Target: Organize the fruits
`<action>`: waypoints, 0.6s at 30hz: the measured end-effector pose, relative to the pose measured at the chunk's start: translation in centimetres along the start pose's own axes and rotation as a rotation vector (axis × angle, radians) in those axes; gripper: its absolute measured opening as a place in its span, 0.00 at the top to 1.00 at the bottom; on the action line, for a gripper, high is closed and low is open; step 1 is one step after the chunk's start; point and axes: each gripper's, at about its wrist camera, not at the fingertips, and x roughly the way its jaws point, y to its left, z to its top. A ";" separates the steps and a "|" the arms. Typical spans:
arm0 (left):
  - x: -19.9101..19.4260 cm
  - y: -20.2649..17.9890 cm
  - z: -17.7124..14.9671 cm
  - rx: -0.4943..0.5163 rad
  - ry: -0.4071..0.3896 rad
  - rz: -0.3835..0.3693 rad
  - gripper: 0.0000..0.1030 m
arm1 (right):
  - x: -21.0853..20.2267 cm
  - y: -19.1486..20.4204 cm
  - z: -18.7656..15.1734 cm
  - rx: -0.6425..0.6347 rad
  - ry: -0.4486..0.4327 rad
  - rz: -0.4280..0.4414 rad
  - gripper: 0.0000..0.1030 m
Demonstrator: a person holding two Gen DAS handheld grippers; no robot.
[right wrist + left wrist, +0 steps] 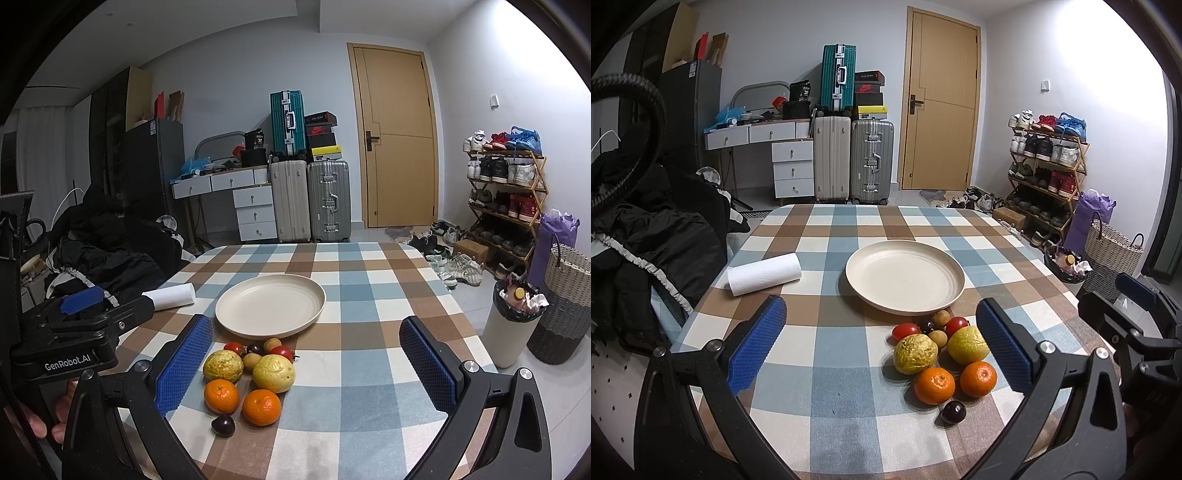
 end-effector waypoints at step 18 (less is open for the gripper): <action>5.5 0.7 -1.1 -0.053 0.170 -0.148 0.00 | 0.7 -1.4 0.2 0.026 0.010 -0.001 0.00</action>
